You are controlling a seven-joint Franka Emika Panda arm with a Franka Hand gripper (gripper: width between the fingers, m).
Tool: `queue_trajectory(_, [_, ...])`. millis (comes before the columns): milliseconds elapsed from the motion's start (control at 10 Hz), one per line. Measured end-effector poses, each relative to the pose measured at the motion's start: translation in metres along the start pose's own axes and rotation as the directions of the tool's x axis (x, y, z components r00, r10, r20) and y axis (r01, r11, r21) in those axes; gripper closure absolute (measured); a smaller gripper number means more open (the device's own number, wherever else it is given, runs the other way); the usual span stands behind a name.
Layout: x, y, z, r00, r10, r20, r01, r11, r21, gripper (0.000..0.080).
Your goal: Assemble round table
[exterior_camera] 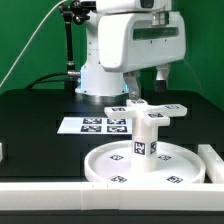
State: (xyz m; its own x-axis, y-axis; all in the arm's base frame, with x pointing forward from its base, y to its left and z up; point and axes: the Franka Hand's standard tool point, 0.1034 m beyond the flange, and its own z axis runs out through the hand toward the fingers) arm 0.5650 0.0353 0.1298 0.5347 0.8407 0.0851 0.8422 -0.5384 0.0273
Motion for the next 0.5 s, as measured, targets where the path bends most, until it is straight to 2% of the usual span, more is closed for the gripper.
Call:
queue_trajectory(200, [0.001, -0.001, 0.006, 0.999, -0.054, 0.009, 0.054, 0.999, 0.009, 0.0150])
queue_trajectory(500, [0.006, -0.003, 0.015, 0.998, 0.052, 0.023, -0.052, 0.998, 0.027, 0.0150])
